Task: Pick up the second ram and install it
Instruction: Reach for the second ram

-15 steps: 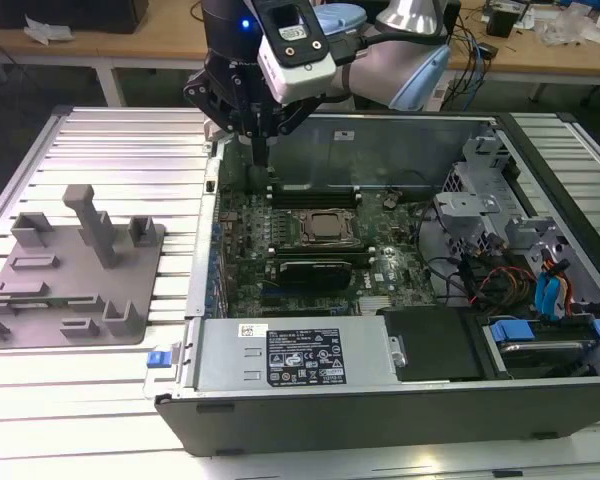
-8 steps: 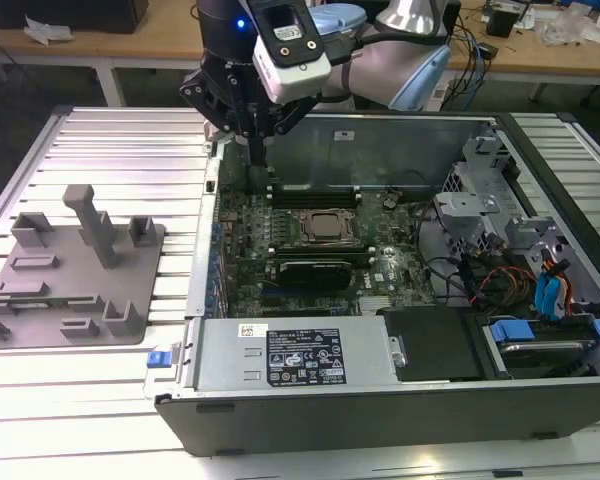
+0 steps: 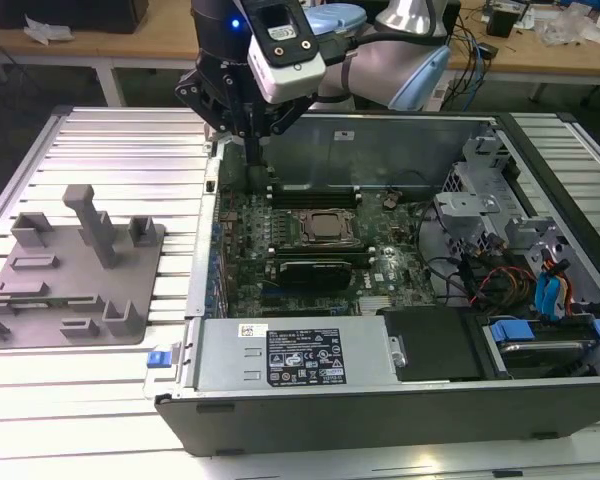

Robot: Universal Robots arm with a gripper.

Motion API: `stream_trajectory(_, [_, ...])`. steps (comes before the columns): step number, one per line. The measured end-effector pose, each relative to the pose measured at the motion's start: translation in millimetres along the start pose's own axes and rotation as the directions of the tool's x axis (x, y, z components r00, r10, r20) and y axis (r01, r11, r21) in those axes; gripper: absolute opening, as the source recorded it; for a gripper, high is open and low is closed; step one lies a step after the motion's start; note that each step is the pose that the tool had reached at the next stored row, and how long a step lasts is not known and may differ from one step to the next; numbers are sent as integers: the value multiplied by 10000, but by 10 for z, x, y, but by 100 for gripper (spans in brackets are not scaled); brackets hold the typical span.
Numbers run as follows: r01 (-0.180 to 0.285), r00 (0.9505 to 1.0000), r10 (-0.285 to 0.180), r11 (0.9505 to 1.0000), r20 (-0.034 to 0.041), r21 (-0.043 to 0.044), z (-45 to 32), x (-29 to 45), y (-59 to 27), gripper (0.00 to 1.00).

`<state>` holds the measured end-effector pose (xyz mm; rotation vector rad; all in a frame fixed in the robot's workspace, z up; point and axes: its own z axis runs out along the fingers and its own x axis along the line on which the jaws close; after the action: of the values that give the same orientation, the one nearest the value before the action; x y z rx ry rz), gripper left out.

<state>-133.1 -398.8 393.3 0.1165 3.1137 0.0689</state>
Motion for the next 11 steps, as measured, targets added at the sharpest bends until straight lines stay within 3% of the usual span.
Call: stream_trajectory(11, [0, 10000, 0, 10000, 0, -1, -4, 155, -12, 8])
